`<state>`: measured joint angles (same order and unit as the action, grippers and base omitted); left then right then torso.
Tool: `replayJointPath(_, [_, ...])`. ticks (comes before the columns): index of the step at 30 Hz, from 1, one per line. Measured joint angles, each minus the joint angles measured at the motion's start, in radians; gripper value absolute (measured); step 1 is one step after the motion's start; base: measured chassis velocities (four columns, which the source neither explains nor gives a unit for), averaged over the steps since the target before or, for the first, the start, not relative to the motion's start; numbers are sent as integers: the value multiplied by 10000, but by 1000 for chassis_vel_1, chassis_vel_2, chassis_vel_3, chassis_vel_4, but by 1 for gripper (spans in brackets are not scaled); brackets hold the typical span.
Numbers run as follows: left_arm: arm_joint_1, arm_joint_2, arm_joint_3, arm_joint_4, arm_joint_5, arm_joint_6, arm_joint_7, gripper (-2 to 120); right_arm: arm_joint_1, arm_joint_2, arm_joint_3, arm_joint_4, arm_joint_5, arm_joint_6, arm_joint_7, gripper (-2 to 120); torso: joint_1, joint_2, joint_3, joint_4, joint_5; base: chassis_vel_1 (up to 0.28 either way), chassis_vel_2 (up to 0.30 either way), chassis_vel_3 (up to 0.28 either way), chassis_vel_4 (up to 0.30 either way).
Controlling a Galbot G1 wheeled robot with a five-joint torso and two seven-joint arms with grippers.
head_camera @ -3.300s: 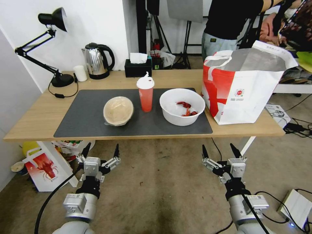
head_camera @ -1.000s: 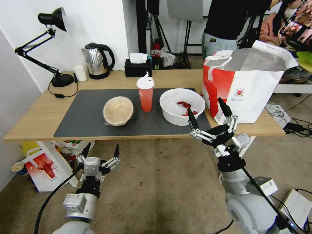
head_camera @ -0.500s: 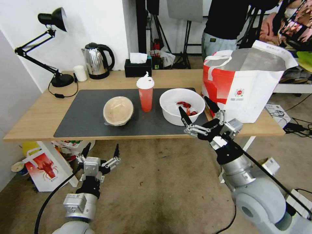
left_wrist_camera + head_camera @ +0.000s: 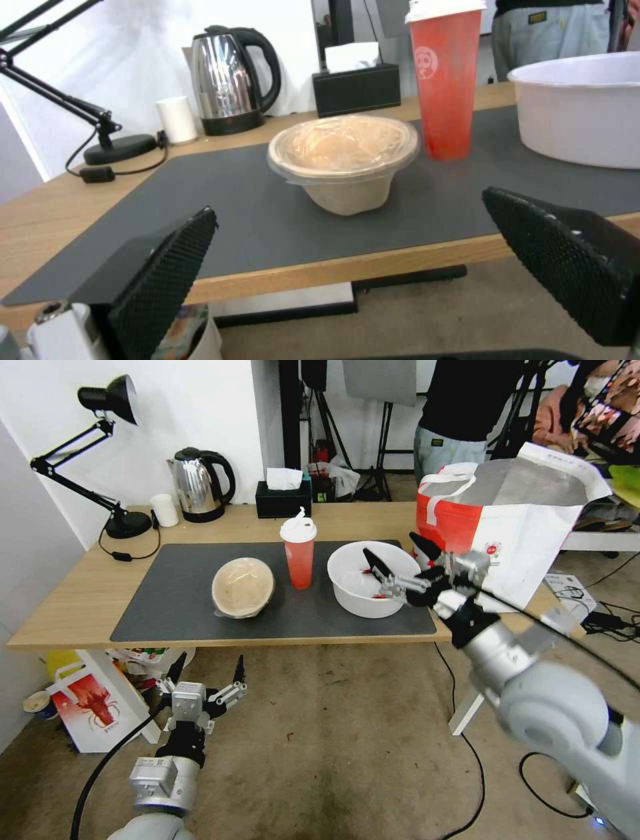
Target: Pick up the trash from the table and place it into the takeout bag.
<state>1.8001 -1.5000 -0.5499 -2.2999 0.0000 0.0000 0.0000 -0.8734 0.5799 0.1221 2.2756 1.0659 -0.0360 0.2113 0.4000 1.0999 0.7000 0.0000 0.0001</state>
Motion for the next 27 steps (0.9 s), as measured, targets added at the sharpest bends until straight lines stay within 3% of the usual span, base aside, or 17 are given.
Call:
replayJointPath(3, [0,1,0,0,0,0,0,100,845,-51,-403,-230,465,-601,-16,100,0,0,0,-1,0,0,0,0,0])
replayJointPath(11, [-1,0,0,0,0,0,0,100,4674,-129,-2845,-1418,1670,-2219,-465,100,1,0,1,2,-2,0,0,0,0])
replayJointPath(17, [0,0,0,0,0,0,0,100,6039,83,-3660,-1955,2242,-2989,-612,100,-1,0,0,-2,0,0,0,0,0])
replayJointPath(20, [0,1,0,0,0,0,0,100,7228,536,-4159,-2525,2499,-4409,-720,100,1,-1,1,0,1,0,0,0,0])
replayJointPath(21, [0,1,0,0,0,0,0,100,7228,536,-4159,-2525,2499,-4409,-720,100,1,-1,1,0,1,0,0,0,0])
replayJointPath(24, [0,0,-1,0,0,0,0,100,8305,928,-4696,-2977,3056,-5827,-468,100,0,-1,1,2,-1,0,0,0,0])
replayJointPath(27, [-1,0,0,0,0,0,0,100,9048,1207,-5194,-3357,3433,-6638,-176,100,1,0,1,2,-5,0,0,0,0])
